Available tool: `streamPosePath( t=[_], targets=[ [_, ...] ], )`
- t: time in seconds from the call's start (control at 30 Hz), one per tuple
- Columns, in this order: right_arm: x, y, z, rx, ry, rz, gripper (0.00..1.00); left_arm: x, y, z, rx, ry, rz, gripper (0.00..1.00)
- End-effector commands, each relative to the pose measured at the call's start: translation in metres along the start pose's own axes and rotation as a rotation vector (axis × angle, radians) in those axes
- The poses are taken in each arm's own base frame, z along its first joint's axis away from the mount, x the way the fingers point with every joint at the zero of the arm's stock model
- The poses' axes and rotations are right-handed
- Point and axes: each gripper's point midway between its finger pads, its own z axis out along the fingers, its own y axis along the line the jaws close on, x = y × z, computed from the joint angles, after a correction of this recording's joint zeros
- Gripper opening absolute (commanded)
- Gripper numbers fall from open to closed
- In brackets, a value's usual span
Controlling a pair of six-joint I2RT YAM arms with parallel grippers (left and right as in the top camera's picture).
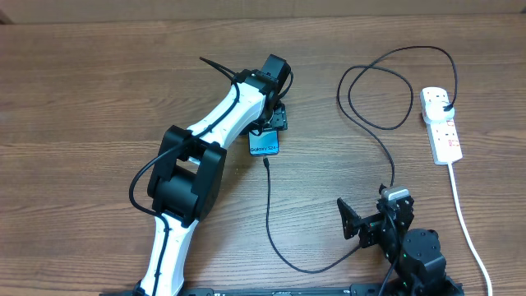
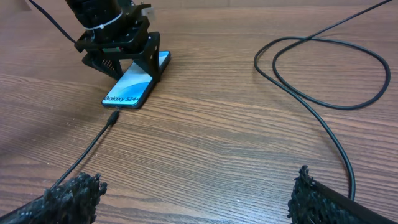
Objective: Plug charger to phone and switch on socket
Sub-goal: 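Lift the phone with the left gripper and carry it toward center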
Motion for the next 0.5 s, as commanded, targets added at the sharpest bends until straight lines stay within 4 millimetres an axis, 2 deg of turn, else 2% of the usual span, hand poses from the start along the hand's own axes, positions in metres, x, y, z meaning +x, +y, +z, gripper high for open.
streamPosePath(
  t=[0.0,0.2,0.47],
  targets=[
    [0.009,0.001,0.002,-0.005,0.027,-0.009,1.0,0.013,0.001,0.018,-0.019,0.069,-0.014,0.61],
    [0.009,0.001,0.002,-0.005,0.027,-0.009,1.0,0.004,-0.004,-0.003,-0.015,0.065,0.015,0.57],
    [0.009,0.001,0.002,-0.005,0.027,-0.01,1.0,-0.005,-0.009,-0.049,-0.01,0.078,0.042,0.56]
  ],
)
